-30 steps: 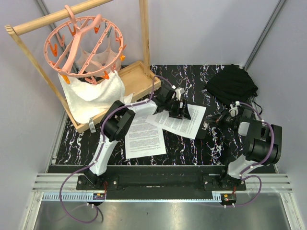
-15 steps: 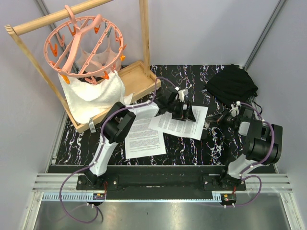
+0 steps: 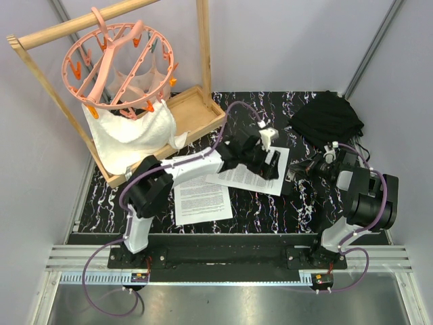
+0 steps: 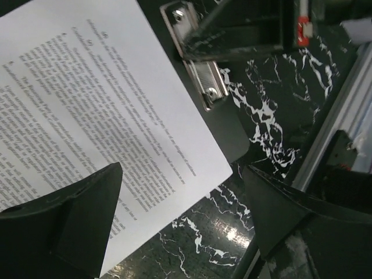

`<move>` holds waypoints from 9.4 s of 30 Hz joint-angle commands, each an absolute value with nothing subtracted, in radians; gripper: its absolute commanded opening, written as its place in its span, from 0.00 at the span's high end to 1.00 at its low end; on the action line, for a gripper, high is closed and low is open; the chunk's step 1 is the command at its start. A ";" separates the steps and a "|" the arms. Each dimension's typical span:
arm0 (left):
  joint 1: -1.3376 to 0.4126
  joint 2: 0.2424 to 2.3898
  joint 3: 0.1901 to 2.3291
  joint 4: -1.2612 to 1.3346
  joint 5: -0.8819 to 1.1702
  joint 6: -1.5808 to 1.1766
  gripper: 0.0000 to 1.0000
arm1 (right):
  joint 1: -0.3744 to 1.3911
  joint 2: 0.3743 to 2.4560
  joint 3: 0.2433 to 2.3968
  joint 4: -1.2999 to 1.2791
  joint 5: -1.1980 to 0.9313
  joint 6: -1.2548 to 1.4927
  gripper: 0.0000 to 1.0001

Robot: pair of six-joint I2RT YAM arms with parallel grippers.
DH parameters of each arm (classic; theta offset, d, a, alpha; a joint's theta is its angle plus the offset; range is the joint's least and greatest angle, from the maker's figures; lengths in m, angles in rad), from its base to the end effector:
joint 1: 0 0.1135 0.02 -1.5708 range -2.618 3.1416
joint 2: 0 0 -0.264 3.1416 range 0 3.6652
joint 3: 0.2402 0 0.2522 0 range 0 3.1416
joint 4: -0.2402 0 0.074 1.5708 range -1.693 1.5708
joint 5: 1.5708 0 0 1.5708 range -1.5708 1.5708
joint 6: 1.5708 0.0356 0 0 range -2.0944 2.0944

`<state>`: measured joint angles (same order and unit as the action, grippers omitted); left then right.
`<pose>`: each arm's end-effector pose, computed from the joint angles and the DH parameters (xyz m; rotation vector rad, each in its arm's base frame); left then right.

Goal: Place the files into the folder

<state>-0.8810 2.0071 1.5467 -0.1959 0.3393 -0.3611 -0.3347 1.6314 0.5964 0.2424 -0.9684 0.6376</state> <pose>0.2854 -0.3646 0.2320 0.8085 2.2565 -1.0166 0.2729 -0.0639 0.1299 0.6113 2.1769 1.2859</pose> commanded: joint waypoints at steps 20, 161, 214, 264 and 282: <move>-1.206 2.017 1.282 0.253 -0.391 0.311 0.23 | -0.333 1.624 0.627 0.302 -1.048 0.675 1.00; -1.229 2.039 1.244 0.319 -0.333 0.113 1.00 | -0.354 1.698 0.629 0.407 -1.089 0.781 1.00; -0.726 1.338 0.909 -0.241 0.005 -0.630 0.15 | 0.152 1.605 1.183 -0.701 -0.022 0.222 0.33; -0.643 1.683 1.006 -0.043 -0.094 -0.671 0.87 | 0.272 1.931 1.324 -0.459 -0.298 0.270 0.38; -0.598 1.986 1.403 -0.267 -0.028 -0.427 1.00 | 0.146 1.764 1.249 -0.613 -0.006 0.230 0.21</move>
